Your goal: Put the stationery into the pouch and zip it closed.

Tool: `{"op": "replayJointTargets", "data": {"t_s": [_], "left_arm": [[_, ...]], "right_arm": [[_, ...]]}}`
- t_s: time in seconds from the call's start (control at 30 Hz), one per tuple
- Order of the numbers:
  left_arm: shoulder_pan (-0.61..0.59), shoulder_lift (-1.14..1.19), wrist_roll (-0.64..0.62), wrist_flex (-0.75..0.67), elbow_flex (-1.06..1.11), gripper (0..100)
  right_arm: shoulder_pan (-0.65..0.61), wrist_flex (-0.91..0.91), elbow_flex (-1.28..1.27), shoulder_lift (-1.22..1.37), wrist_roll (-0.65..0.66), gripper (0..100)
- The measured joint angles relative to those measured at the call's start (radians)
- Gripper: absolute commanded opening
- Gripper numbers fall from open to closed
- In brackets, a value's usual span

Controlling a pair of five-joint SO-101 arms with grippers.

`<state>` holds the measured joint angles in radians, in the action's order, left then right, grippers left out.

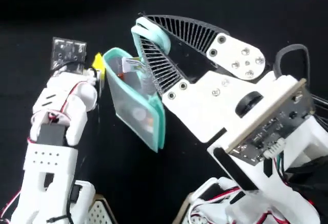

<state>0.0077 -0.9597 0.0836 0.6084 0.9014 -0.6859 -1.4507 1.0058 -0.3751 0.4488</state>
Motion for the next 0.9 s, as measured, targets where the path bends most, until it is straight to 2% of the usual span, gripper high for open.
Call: {"op": "replayJointTargets", "data": {"t_s": [0.2,0.3,0.4,0.53,0.67,0.8,0.9], "left_arm": [[0.035,-0.141,-0.021,0.331,-0.146,15],[0.100,-0.296,-0.023,0.509,-0.210,17],[0.216,-0.443,-0.025,0.611,-0.224,17],[0.370,-0.528,-0.025,0.640,-0.189,17],[0.463,-0.531,-0.023,0.640,-0.144,17],[0.528,-0.532,-0.026,0.578,-0.140,17],[0.543,-0.532,-0.081,0.493,-0.094,15]], "right_arm": [[0.000,0.000,-0.025,0.012,0.000,1.2],[0.031,0.020,-0.058,0.046,0.000,1.2],[0.081,0.060,-0.083,0.055,0.000,1.2],[0.117,0.081,-0.084,0.055,0.000,1.2],[0.152,0.092,-0.094,0.055,0.000,1.2],[0.164,0.101,-0.112,0.055,0.000,1.2],[0.164,0.101,-0.129,0.055,0.000,1.2]]}}
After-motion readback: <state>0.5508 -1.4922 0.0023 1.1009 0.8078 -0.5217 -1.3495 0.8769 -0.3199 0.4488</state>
